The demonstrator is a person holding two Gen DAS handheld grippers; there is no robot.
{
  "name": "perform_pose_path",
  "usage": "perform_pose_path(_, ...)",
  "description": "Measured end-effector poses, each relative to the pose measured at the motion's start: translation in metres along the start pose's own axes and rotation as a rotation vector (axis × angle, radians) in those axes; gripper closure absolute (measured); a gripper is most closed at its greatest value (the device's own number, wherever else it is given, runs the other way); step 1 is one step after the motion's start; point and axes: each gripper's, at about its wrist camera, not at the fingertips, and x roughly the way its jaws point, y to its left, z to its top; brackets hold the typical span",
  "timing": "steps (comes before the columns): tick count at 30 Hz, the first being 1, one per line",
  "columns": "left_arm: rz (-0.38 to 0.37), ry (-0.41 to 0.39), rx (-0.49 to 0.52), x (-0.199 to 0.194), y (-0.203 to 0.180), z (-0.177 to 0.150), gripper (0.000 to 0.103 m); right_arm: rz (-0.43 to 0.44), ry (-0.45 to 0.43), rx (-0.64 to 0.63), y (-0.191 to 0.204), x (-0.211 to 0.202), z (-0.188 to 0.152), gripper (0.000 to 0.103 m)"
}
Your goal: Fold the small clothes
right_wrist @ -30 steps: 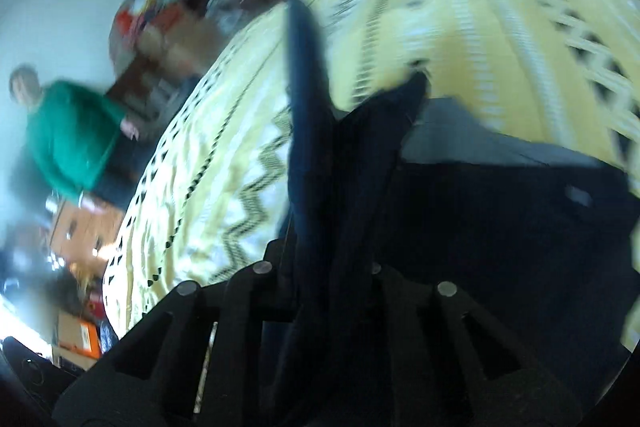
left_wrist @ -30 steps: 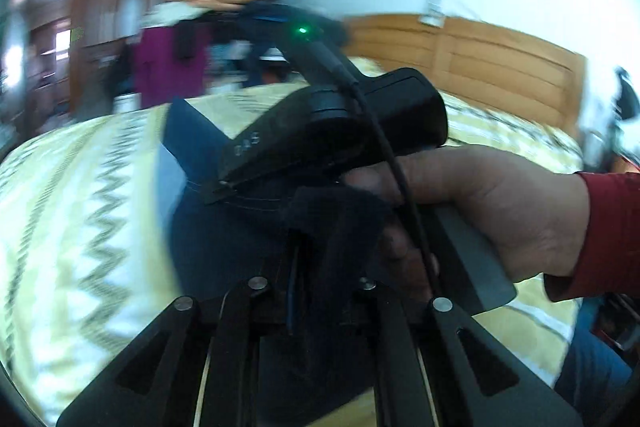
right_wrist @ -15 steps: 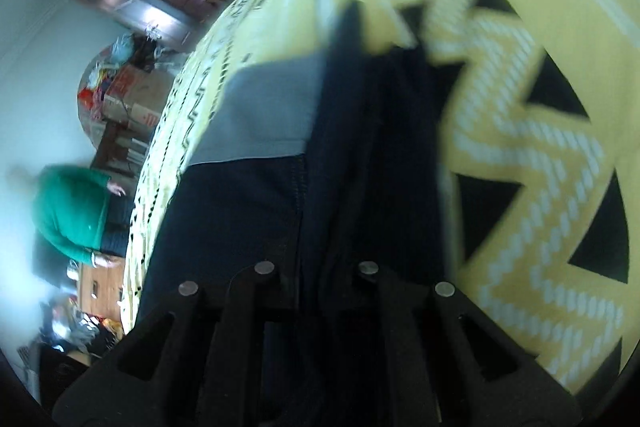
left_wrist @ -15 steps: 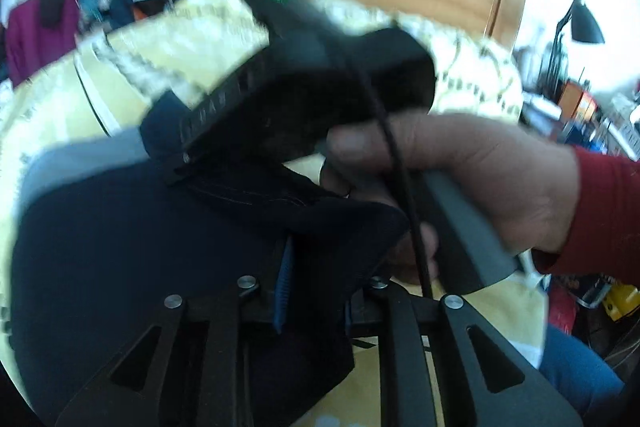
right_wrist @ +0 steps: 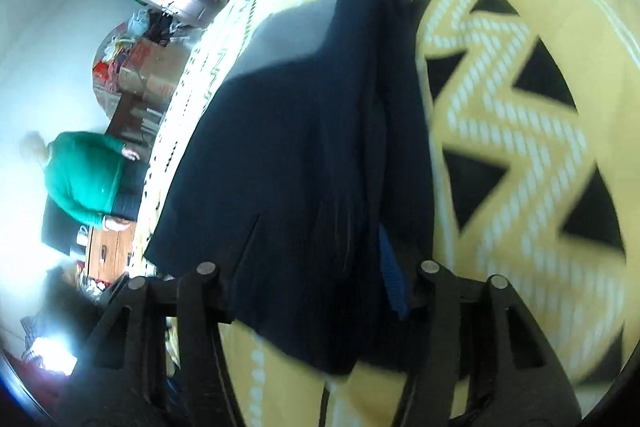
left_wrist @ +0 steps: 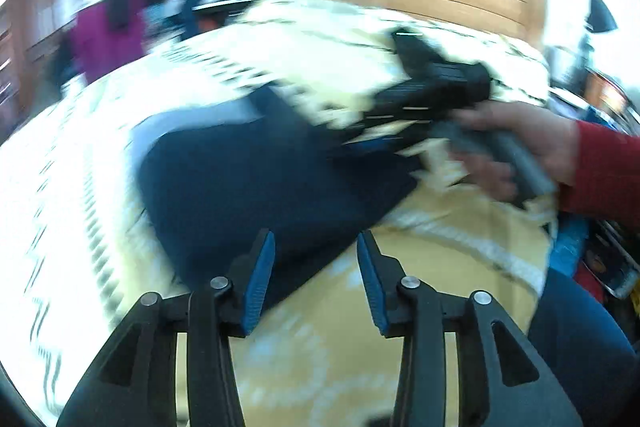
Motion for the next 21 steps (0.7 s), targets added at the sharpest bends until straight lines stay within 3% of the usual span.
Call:
perform_pose_path(3, 0.083, 0.051, -0.085, 0.005, 0.025, -0.023, 0.055, 0.024, 0.002, 0.033, -0.001, -0.002, -0.006, 0.045)
perform_pose_path(6, 0.108, 0.059, -0.112, 0.015, 0.034, -0.027, 0.055, 0.019, 0.009, 0.046, -0.007, 0.005, -0.008, 0.046)
perform_pose_path(11, 0.18, 0.05, -0.144, 0.039, 0.053, -0.021, 0.052, 0.011, 0.001, 0.067, -0.003, 0.009, -0.006, 0.082)
perform_pose_path(13, 0.218, 0.046, -0.149, 0.048, 0.055, -0.015, 0.052, -0.011, -0.01, 0.065, -0.004, 0.008, -0.007, 0.094)
perform_pose_path(14, 0.234, 0.047, -0.142, 0.051, 0.057, -0.014, 0.047, -0.022, -0.021, 0.063, -0.007, 0.006, -0.009, 0.096)
perform_pose_path(15, 0.245, 0.052, -0.124, 0.053, 0.06, -0.013, 0.047, -0.02, -0.042, 0.063, -0.01, -0.002, -0.013, 0.097)
perform_pose_path(17, 0.275, 0.065, -0.054, 0.051, 0.061, -0.008, 0.063, -0.036, -0.095, 0.047, -0.009, -0.019, -0.012, 0.097)
perform_pose_path(18, 0.312, 0.073, 0.022, 0.045, 0.057, -0.009, 0.066, -0.038, -0.114, 0.049, -0.011, -0.025, -0.012, 0.097)
perform_pose_path(19, 0.362, 0.08, 0.14, 0.038, 0.05, -0.014, 0.065, -0.031, -0.112, 0.056, -0.015, -0.026, -0.012, 0.097)
perform_pose_path(21, 0.344, 0.158, 0.277, 0.044, 0.044, -0.027, 0.063, -0.041, -0.059, 0.078, -0.024, -0.011, -0.016, 0.097)
